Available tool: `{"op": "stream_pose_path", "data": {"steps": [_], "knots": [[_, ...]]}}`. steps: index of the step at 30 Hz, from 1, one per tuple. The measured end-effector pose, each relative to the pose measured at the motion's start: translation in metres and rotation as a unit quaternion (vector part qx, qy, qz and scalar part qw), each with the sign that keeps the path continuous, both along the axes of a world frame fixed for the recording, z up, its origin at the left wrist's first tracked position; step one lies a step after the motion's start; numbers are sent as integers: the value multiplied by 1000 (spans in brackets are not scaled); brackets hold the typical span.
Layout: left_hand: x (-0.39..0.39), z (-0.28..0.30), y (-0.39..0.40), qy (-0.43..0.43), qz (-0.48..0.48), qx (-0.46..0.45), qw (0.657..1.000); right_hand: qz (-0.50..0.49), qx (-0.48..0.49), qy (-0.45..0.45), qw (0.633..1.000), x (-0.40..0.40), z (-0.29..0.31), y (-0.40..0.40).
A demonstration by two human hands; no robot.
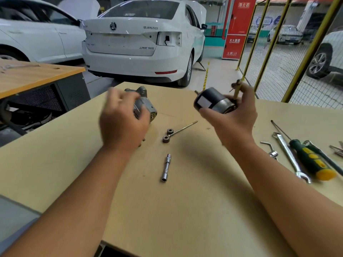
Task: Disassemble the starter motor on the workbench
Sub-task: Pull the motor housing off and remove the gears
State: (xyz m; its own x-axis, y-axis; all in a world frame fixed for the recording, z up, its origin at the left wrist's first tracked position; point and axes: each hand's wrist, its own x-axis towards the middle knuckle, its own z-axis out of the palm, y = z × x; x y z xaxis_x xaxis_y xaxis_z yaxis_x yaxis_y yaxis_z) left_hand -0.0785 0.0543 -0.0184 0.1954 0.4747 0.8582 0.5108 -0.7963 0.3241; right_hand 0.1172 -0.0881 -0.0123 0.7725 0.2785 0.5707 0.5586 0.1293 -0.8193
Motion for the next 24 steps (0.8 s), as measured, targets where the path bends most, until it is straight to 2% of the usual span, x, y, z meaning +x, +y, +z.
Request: {"op": "stream_pose_path", "data": {"steps": [1,3,5,8,13,18,22,24], "knots": [[6,0,-13,35,-76,23,996,10,22,11,1000,2,5,-2],[22,-5,-37,175,-150,-64,971,33,59,55,996,9,12,-5],[41,-11,-46,326,-93,-183,923,43,83,108,990,17,12,-8],[58,-8,-38,425,-56,-220,876,48,107,188,975,26,5,-10],[60,9,-14,422,-118,-305,846,10,120,293,949,42,-6,-14],[59,9,-9,357,-182,-349,847,16,145,337,930,48,-5,-14],[63,15,-12,254,-230,-343,875,52,219,431,874,45,-5,-11],[75,20,-18,279,-246,-334,866,72,257,471,840,46,-1,-11]]}}
